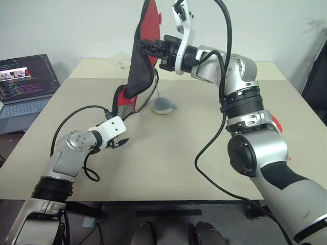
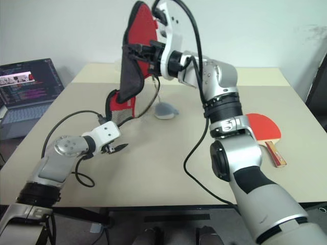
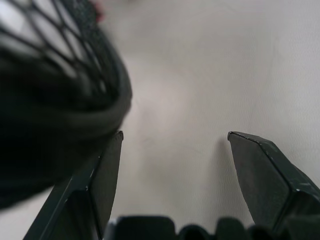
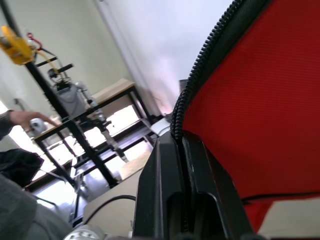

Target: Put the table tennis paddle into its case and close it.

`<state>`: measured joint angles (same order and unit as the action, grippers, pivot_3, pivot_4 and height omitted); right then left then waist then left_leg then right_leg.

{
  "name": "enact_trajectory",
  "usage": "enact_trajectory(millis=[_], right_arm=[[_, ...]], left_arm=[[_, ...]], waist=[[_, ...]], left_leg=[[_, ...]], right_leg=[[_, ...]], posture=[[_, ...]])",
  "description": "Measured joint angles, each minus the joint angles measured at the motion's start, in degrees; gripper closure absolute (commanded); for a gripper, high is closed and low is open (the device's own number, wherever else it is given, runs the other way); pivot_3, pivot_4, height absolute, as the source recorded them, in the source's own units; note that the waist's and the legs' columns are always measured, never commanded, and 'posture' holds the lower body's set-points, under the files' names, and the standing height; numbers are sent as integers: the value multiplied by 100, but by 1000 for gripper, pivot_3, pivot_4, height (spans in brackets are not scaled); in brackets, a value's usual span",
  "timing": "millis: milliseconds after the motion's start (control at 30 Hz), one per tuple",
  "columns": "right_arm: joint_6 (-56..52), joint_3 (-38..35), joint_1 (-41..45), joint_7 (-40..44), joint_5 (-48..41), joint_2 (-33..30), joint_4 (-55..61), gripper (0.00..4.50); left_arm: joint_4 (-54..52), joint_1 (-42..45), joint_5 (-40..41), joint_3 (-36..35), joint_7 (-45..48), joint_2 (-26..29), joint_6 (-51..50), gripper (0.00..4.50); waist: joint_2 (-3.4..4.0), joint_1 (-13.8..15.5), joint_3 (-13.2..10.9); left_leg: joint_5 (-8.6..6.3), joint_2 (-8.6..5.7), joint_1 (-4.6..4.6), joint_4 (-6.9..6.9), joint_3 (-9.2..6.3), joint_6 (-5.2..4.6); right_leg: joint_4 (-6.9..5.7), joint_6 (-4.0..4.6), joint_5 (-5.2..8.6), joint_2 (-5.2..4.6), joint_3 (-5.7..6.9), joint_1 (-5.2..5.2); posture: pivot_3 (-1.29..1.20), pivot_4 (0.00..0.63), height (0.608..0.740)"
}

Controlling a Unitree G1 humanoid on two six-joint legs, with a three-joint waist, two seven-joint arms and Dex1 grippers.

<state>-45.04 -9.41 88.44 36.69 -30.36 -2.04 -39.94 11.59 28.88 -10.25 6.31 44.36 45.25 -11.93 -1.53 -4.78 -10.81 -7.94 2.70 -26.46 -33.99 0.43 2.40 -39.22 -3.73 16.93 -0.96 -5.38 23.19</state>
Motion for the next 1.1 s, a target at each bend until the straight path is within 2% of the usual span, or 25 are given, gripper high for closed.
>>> enact_trajectory(millis=[167, 333, 567, 800, 1100], right_arm=[[447, 184, 253, 212, 149, 164, -227, 4482], [707, 417, 160, 165, 692, -245, -843, 4482], [693, 563, -590, -25, 1395, -1168, -1433, 4482], [420, 686, -1341, -137, 1780, -1572, -1340, 4482], [670, 616, -1754, -957, 2226, -2026, -1496, 4482]], left_arm=[[-83, -95, 0, 6, -31, -13, -15, 833], [-113, -127, -2, 11, -47, -13, -15, 833], [75, 67, -63, 123, -17, -60, 135, 833], [301, 269, -114, 242, 7, -159, 330, 833], [340, 252, -141, 251, 7, -166, 371, 833]], waist=[[-1, 4, 0], [-7, 59, 4], [-9, 143, 5], [-7, 121, 4], [-6, 139, 4]], left_leg=[[1, 0, -20, -4, -11, 1], [2, -4, -24, -21, -15, 3], [2, -4, -25, -26, -14, 3], [3, -2, -25, -27, -8, 3], [3, -5, -25, -43, -7, 3]], right_leg=[[-8, 3, 2, 2, 14, 15], [-10, 3, 1, -4, 21, 11], [-16, 3, 1, -2, 20, 12], [-31, 3, 1, 2, 9, 19], [-43, 3, 1, 0, 5, 19]], posture=[[0, 150, 740], [0, 150, 740], [0, 150, 740], [0, 150, 740], [0, 150, 740]])
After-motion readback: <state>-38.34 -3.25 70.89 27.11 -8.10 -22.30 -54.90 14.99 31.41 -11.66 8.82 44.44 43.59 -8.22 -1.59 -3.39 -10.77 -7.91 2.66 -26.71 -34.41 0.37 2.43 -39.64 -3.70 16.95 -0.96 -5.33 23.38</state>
